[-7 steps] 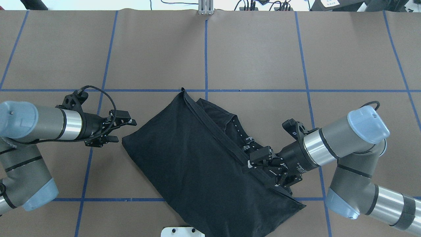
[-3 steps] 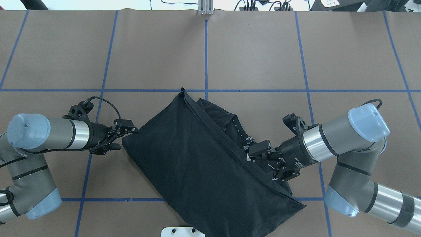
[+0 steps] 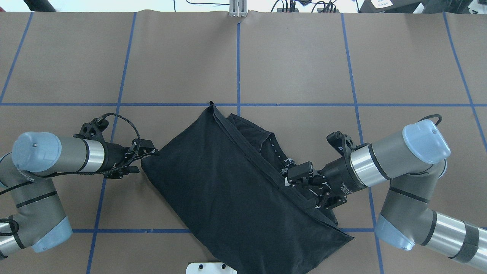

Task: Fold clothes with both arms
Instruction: 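Move the left gripper to the nearest shirt edge while the right holds the other, then grasp and lift the edge with the left gripper, folding it toward the right gripper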

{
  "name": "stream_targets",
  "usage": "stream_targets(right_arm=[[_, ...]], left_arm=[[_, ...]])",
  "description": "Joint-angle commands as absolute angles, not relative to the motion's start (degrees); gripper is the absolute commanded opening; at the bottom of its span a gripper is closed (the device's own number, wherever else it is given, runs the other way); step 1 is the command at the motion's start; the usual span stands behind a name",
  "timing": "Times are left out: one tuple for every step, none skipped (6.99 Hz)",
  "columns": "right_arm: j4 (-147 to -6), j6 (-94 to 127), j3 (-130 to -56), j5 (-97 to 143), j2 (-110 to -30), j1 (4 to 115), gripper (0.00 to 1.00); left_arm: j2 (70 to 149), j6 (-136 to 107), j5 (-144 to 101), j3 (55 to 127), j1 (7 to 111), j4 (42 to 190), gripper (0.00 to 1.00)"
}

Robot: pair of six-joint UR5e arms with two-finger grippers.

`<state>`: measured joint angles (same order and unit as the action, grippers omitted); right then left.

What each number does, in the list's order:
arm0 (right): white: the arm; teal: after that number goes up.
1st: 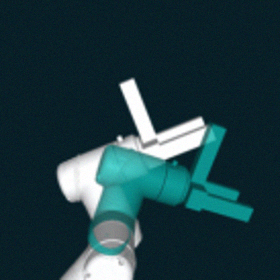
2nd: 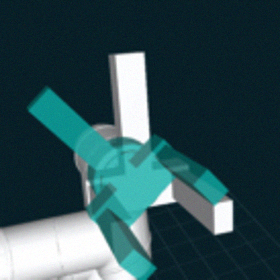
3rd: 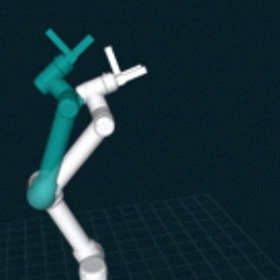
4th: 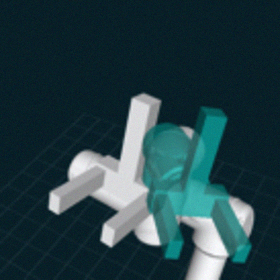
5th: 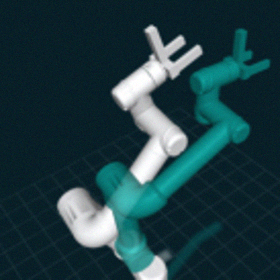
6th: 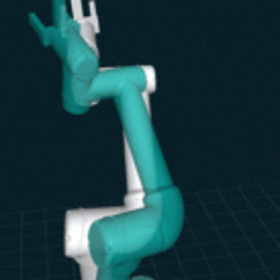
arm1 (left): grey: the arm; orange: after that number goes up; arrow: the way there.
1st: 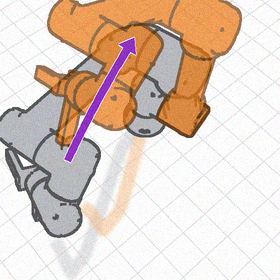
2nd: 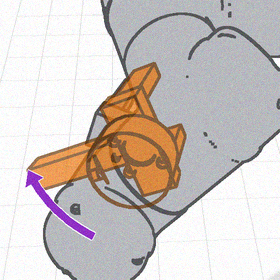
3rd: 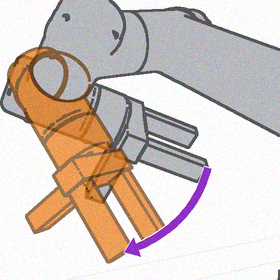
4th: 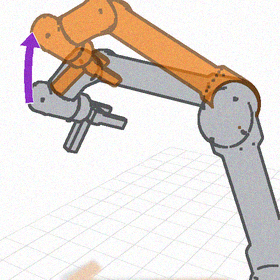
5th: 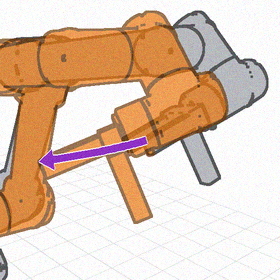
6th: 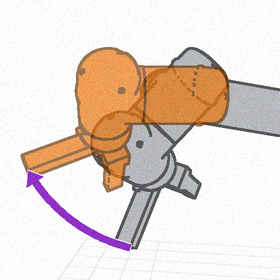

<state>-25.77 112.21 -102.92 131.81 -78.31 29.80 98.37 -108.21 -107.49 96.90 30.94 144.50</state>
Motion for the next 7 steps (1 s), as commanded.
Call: stream_targets(right_arm=[[-25.75, 112.24, -102.92, 131.92, -78.31, 29.79, 1.0], [-25.84, 112.24, -102.92, 131.92, -78.31, 29.79, 1.0], [-25.84, 112.24, -102.92, 131.92, -78.31, 29.88, 1.0], [-25.75, 112.24, -102.92, 131.92, -78.31, 29.88, 1.0], [-25.84, 112.24, -102.92, 132.01, -78.31, 29.88, 1.0], [-25.75, 112.24, -102.92, 132.1, -78.31, 29.88, 1.0], [-25.84, 112.24, -102.92, 132.1, -78.31, 29.88, 1.0]], left_arm=[[98.44, -108.19, -107.49, 96.68, 30.85, 144.41, 0.9], [98.52, -108.28, -107.49, 96.77, 30.85, 144.4, 0.85], [98.61, -108.37, -107.49, 96.77, 30.59, 144.32, 0.79], [98.53, -108.37, -107.49, 96.68, 30.15, 144.32, 0.78], [98.61, -108.37, -107.49, 96.68, 30.06, 144.32, 0.78], [98.61, -108.37, -107.49, 96.68, 29.71, 144.32, 0.78], [98.61, -108.46, -107.49, 96.68, 29.62, 144.32, 0.78]])
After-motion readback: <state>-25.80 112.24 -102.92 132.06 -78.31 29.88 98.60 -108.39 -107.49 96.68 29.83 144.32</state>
